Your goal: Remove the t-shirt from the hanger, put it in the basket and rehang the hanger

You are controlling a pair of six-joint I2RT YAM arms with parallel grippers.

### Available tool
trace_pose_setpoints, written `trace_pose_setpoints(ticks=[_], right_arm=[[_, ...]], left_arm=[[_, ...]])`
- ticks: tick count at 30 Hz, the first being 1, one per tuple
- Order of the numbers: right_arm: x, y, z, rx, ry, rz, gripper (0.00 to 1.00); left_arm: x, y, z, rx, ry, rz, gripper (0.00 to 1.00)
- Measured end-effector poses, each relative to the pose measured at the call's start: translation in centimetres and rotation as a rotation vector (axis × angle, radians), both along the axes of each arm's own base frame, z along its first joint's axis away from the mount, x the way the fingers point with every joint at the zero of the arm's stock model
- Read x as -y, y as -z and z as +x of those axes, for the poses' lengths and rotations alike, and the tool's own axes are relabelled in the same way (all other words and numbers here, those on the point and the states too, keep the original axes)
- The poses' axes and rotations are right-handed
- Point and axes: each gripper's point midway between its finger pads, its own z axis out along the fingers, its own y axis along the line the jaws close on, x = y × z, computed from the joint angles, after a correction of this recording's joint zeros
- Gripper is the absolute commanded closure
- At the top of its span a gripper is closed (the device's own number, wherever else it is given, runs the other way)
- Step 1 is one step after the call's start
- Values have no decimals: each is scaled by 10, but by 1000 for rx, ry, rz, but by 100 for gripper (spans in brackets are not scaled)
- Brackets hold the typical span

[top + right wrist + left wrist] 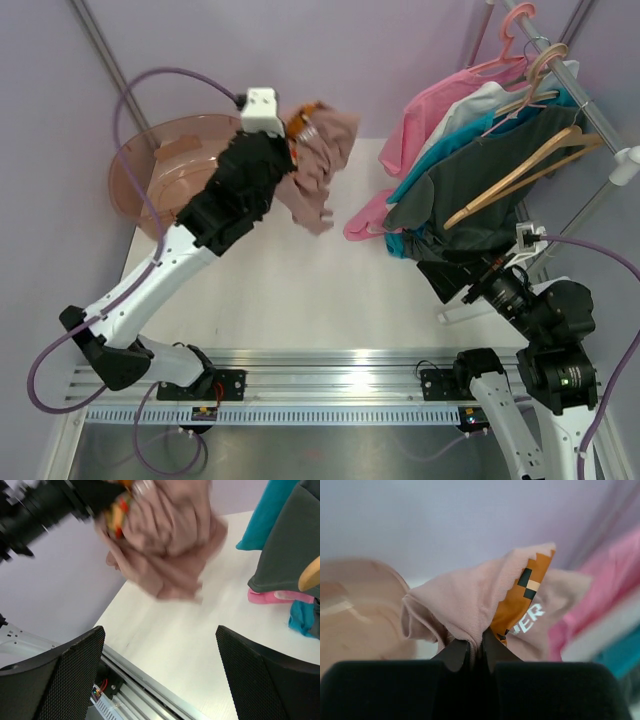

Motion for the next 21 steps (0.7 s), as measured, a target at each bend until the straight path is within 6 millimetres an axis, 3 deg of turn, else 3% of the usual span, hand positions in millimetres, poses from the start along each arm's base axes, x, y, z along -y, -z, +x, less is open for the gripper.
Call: trace_pose_setpoints(ticks=[2, 3, 5, 7, 10, 12, 17, 21], right_arm=[[0, -4, -7, 28, -8, 6, 0], [0, -7, -10, 45, -10, 9, 0], [1, -13, -19, 86, -12, 14, 1], [2, -18, -28, 124, -12, 19, 1], [4, -19, -38, 165, -9, 22, 1], [5, -17, -40, 173, -8, 21, 0], [4, -11, -38, 161, -8, 15, 0], [6, -10, -40, 173, -3, 10, 0]], left_arm=[[-37, -65, 13, 143, -120, -28, 100], [-55, -84, 20, 186, -181, -32, 100], [-98, -112, 36, 254, -319, -21, 100], [-134, -118, 55, 272, -429, 15, 100], [-171, -104, 88, 242, -543, 94, 100], [-188, -82, 109, 195, -594, 159, 100], [-218, -17, 150, 57, -660, 305, 100], [-231, 38, 172, -50, -676, 384, 100]])
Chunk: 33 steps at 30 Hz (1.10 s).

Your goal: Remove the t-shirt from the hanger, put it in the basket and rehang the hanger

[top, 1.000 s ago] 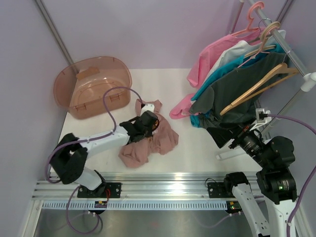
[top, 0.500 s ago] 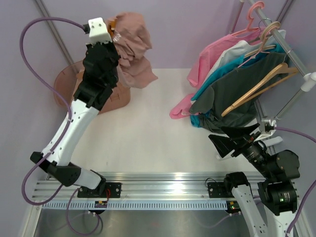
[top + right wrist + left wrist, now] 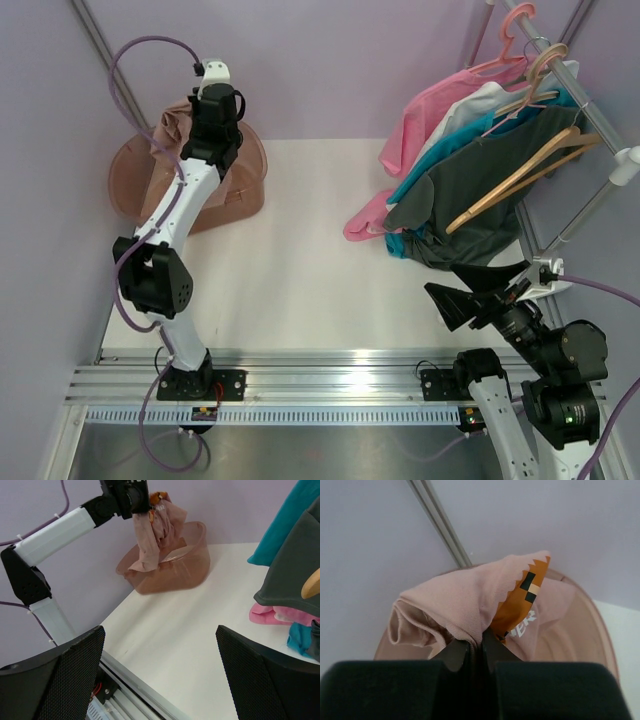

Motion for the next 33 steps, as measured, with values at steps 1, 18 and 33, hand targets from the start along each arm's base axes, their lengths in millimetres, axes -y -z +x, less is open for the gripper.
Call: trace_pose_setpoints(ticks=[1, 18, 33], right_arm=[[1, 0, -1, 5, 5, 0, 0], [3, 5, 3, 5, 22, -13, 0], [4, 35, 72, -247, 93, -68, 1]], left_arm=[[-3, 15, 5, -31, -7, 3, 100], [-54, 123, 22, -187, -121, -126, 1], [67, -30, -85, 166, 371, -522, 1]])
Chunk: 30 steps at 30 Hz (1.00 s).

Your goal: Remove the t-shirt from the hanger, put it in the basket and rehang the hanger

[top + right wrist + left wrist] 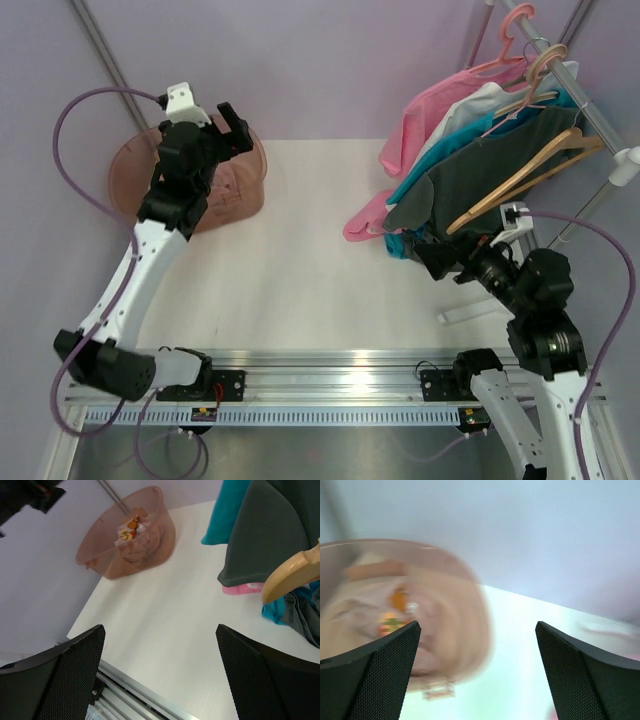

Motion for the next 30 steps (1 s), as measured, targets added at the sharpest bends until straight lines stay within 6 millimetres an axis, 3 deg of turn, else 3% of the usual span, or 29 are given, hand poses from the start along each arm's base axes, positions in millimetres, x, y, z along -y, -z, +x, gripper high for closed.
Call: trace_pose_setpoints(ticks=[2, 4, 7, 11, 14, 17, 19, 23, 30], right_arm=[[-3, 11, 16, -71, -2, -11, 1], [-8, 23, 32, -148, 1, -38, 1], [-44, 23, 36, -205, -91, -122, 0], [-103, 7, 25, -170, -204, -228, 1], [-115, 7, 22, -123, -186, -279, 1], [-116, 18, 31, -76, -133, -305, 1], [-112, 38, 34, -69, -110, -325, 0], [-102, 66, 26, -64, -109, -318, 0], [-97, 40, 20, 38, -110, -200, 0]], left_arm=[[37, -18, -34, 66, 141, -52, 1], [68, -15, -66, 96, 273, -87, 1], [103, 15, -108, 74, 432, -112, 1], [127, 74, -155, -10, 574, -119, 1], [140, 99, -184, -42, 664, -110, 1], [153, 111, -205, -45, 749, -103, 1], [157, 119, -215, -51, 792, -99, 1], [162, 121, -226, -39, 848, -96, 1], [170, 115, -235, -1, 921, -106, 1]])
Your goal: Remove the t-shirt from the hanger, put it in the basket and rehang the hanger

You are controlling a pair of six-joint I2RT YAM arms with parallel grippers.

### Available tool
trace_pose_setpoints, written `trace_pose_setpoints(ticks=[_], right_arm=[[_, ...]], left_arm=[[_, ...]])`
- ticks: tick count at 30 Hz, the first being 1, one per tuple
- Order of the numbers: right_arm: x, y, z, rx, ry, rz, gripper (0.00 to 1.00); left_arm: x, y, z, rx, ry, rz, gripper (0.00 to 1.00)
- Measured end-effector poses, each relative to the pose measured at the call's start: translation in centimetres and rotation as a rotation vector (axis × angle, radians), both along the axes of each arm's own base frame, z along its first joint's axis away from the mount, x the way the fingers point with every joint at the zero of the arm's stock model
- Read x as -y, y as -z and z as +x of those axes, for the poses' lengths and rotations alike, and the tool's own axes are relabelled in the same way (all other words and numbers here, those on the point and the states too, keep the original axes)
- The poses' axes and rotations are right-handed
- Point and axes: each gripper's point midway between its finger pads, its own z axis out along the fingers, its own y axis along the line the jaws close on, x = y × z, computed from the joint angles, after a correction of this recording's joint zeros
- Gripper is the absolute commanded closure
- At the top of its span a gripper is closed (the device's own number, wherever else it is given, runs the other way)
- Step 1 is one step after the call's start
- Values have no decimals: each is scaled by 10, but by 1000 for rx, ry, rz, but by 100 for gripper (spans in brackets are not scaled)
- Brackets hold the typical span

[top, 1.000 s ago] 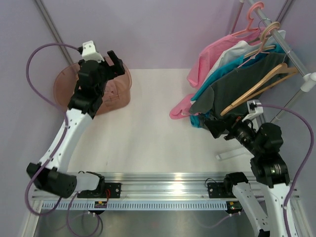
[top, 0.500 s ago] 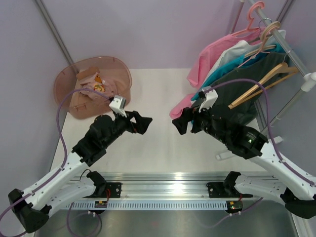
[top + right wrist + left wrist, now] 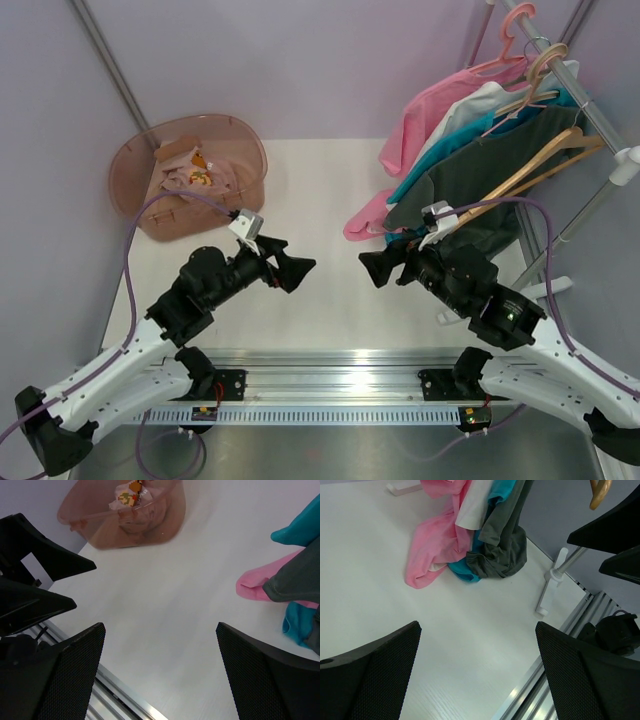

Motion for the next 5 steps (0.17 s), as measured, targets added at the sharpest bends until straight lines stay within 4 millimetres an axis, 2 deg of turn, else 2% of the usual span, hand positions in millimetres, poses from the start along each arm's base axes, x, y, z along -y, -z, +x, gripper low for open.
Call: trace_pose_setpoints(ticks=[5], right_arm=[[-4, 3, 2, -2, -5, -3, 0]], left_arm=[[0, 0, -1, 7, 7, -4, 1]])
